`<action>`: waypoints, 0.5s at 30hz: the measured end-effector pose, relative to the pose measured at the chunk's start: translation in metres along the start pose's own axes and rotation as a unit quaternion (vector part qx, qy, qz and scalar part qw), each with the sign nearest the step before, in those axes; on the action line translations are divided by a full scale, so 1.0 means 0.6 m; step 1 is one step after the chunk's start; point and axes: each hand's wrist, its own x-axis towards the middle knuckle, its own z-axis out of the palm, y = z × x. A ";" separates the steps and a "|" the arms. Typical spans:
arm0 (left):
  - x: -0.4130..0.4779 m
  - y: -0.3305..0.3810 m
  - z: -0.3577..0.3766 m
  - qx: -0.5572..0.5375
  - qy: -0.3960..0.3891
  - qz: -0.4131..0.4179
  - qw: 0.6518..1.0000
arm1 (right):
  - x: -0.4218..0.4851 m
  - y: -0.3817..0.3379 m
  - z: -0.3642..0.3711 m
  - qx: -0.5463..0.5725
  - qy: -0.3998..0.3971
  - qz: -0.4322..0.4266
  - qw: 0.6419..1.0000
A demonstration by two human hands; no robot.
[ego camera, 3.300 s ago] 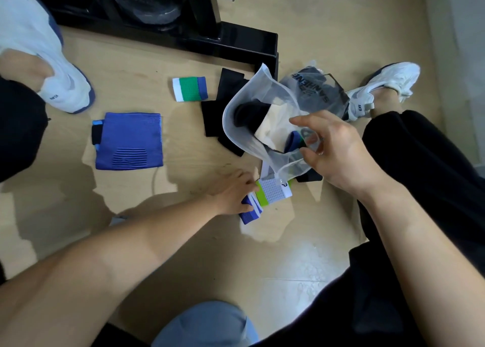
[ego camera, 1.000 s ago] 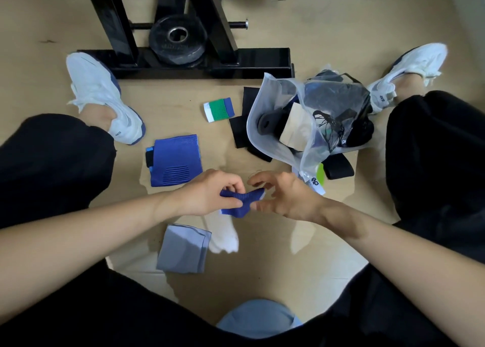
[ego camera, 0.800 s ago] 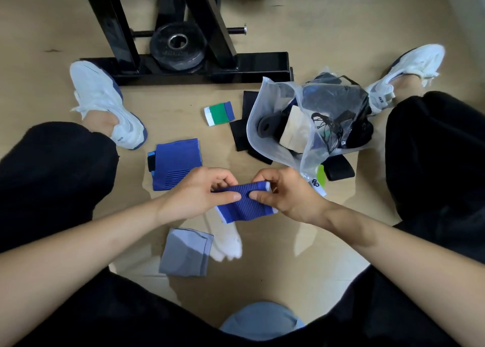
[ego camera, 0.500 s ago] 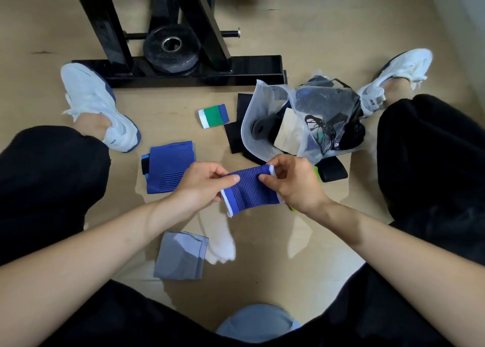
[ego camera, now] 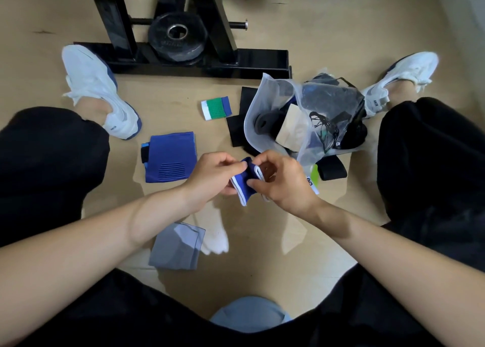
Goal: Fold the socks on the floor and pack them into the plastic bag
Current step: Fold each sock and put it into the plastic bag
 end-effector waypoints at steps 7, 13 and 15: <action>-0.001 0.009 -0.005 -0.052 -0.053 -0.008 0.997 | -0.008 -0.002 0.008 0.066 -0.052 -0.020 0.996; 0.010 -0.004 -0.012 0.016 -0.037 0.050 0.998 | -0.001 0.004 -0.010 0.033 0.034 0.014 0.999; 0.010 -0.002 -0.013 0.018 -0.050 0.060 0.997 | 0.005 0.004 -0.019 0.019 0.059 0.028 0.998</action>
